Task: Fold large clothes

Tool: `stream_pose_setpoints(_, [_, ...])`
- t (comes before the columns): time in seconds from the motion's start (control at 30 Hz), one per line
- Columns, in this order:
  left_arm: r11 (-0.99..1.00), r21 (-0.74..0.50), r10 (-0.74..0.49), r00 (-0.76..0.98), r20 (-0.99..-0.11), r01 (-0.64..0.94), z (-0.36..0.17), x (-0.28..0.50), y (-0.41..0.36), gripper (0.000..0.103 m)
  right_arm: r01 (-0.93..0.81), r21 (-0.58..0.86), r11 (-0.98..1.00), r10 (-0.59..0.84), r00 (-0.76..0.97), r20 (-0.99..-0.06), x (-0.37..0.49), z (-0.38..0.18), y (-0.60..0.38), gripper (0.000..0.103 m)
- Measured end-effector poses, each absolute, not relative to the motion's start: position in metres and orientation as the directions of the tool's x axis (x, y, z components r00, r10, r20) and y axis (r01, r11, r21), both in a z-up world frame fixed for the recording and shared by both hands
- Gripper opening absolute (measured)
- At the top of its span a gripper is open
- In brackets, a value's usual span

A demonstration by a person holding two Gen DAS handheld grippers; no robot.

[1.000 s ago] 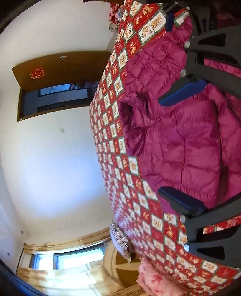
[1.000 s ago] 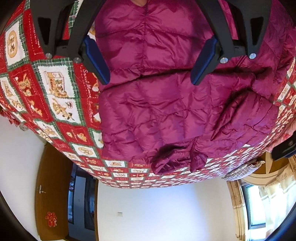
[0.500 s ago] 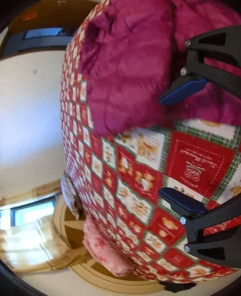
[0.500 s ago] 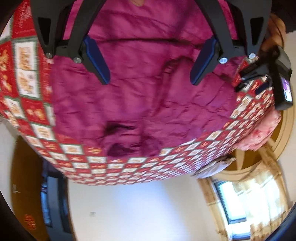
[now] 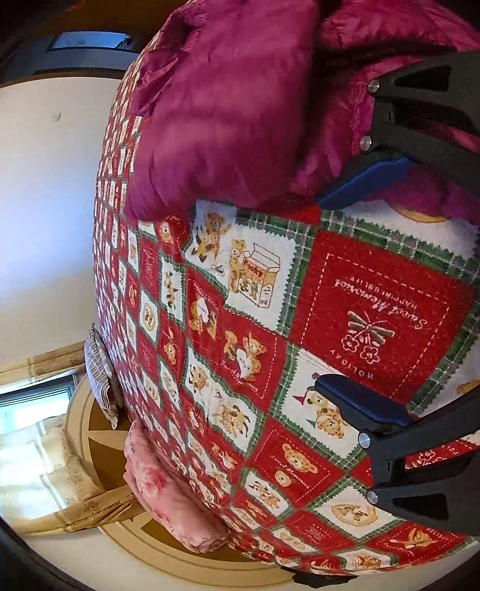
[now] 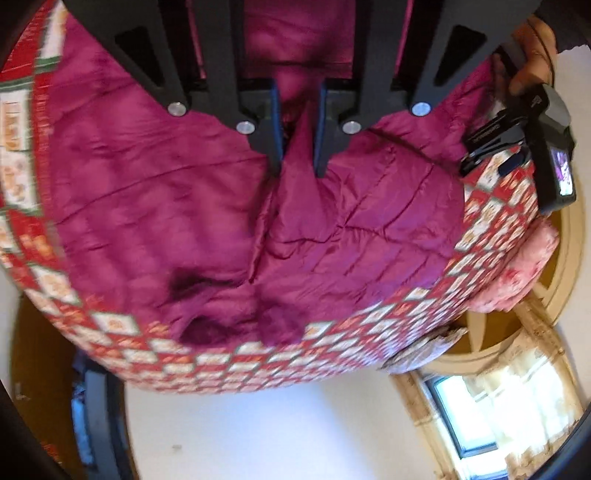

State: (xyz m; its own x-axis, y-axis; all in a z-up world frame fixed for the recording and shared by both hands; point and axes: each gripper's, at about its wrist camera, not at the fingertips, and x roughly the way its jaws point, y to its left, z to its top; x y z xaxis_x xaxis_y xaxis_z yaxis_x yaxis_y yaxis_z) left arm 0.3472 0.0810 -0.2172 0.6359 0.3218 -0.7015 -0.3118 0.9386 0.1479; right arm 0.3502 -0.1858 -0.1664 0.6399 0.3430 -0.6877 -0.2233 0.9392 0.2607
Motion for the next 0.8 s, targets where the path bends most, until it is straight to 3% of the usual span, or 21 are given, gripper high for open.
stream_pose_setpoints(0.17, [0.945, 0.141, 0.303, 0.626, -0.718, -0.295, -0.219, 0.349, 0.079, 0.091, -0.108, 0.247, 0.963, 0.255, 0.666, -0.701, 0.347, -0.168, -0.225, 0.017])
stream_pose_setpoints(0.3, [0.952, 0.157, 0.293, 0.622, -0.726, -0.265, -0.213, 0.350, 0.076, 0.091, -0.113, 0.220, 0.969, 0.241, 0.625, -0.742, 0.343, -0.184, -0.229, 0.020])
stream_pose_setpoints(0.37, [0.958, 0.141, 0.271, 0.636, -0.722, -0.249, -0.199, 0.349, 0.076, 0.091, -0.115, 0.207, 0.972, 0.233, 0.626, -0.745, 0.338, -0.185, -0.232, 0.031])
stream_pose_setpoints(0.4, [0.963, 0.126, 0.255, 0.654, -0.712, -0.238, -0.188, 0.349, 0.076, 0.091, -0.113, 0.201, 0.973, 0.226, 0.632, -0.741, 0.336, -0.184, -0.233, 0.043])
stream_pose_setpoints(0.43, [0.967, 0.117, 0.241, 0.676, -0.696, -0.225, -0.174, 0.349, 0.073, 0.091, -0.105, 0.191, 0.976, 0.213, 0.645, -0.734, 0.333, -0.180, -0.235, 0.063])
stream_pose_setpoints(0.47, [0.970, 0.113, 0.234, 0.693, -0.682, -0.216, -0.164, 0.350, 0.070, 0.091, -0.099, 0.195, 0.976, 0.211, 0.659, -0.722, 0.330, -0.177, -0.240, 0.064])
stream_pose_setpoints(0.63, [0.987, 0.097, 0.159, 0.765, -0.624, -0.126, -0.132, 0.367, 0.032, 0.091, -0.041, 0.214, 0.976, 0.176, 0.730, -0.661, 0.328, -0.149, -0.251, 0.033])
stream_pose_setpoints(0.8, [0.990, 0.133, 0.128, 0.752, -0.647, -0.055, -0.161, 0.401, -0.012, 0.091, -0.131, 0.235, 0.963, 0.257, 0.707, -0.659, 0.352, -0.153, -0.223, 0.029])
